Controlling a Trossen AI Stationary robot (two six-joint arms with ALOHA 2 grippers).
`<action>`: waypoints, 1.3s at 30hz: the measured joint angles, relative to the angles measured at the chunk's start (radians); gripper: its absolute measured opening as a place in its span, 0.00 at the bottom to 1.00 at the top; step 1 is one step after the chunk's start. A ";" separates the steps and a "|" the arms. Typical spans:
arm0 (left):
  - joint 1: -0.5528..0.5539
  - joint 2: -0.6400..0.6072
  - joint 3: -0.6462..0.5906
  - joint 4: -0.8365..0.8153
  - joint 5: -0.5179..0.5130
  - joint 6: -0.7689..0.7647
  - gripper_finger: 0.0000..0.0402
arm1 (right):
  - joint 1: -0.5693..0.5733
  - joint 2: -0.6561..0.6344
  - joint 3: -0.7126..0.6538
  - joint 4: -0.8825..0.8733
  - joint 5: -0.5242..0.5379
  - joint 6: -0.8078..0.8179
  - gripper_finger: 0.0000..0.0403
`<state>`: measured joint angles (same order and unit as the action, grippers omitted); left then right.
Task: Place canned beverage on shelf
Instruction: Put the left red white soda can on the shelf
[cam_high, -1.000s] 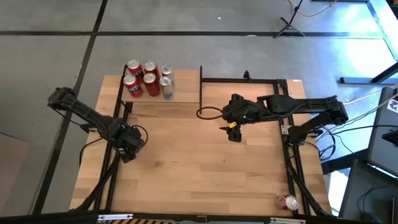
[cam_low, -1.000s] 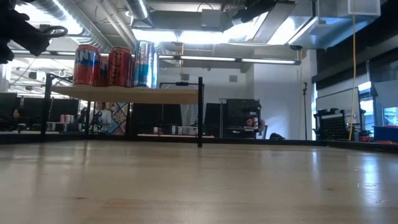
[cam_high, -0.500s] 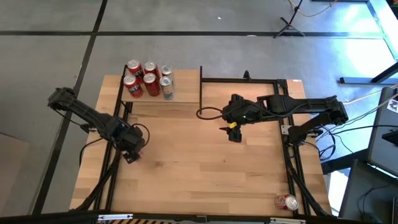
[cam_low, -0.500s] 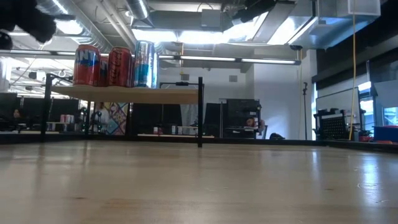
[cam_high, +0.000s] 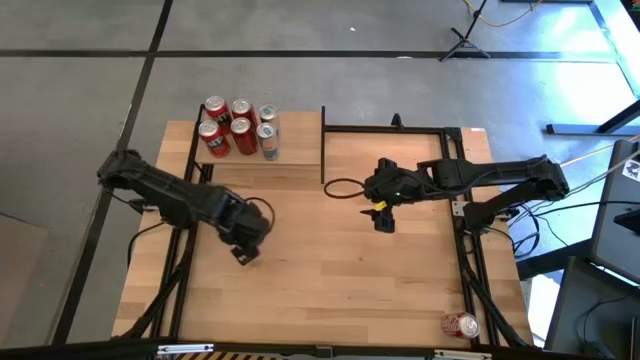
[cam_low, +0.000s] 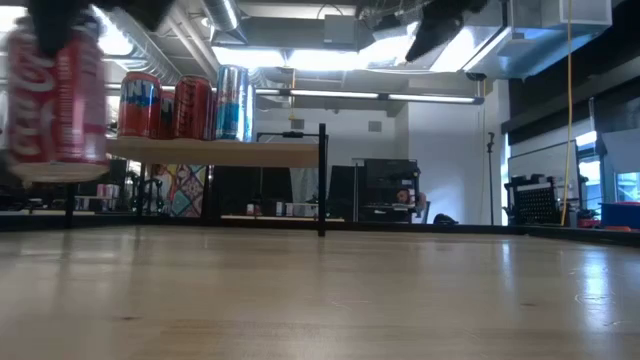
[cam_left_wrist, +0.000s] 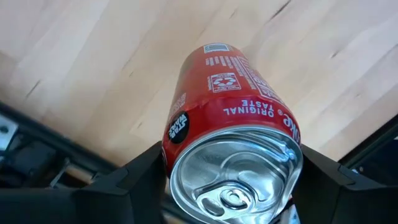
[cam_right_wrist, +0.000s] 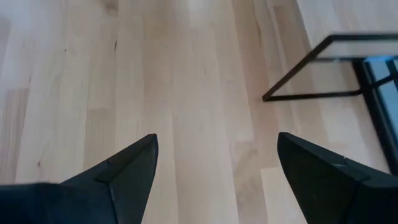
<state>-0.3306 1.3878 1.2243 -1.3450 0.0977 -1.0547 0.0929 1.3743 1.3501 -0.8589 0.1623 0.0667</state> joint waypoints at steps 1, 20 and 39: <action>0.013 0.030 0.026 0.000 0.001 0.011 0.62 | 0.000 -0.017 -0.029 0.015 0.001 0.008 0.79; 0.190 0.468 0.403 0.049 -0.008 0.157 0.62 | -0.001 -0.222 -0.408 0.104 -0.024 0.166 0.79; 0.204 0.563 0.411 0.138 0.012 0.196 0.66 | -0.001 -0.222 -0.412 0.142 -0.024 0.143 0.79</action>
<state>-0.1265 1.9507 1.6352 -1.2066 0.1096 -0.8585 0.0921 1.1526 0.9382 -0.7173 0.1379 0.2101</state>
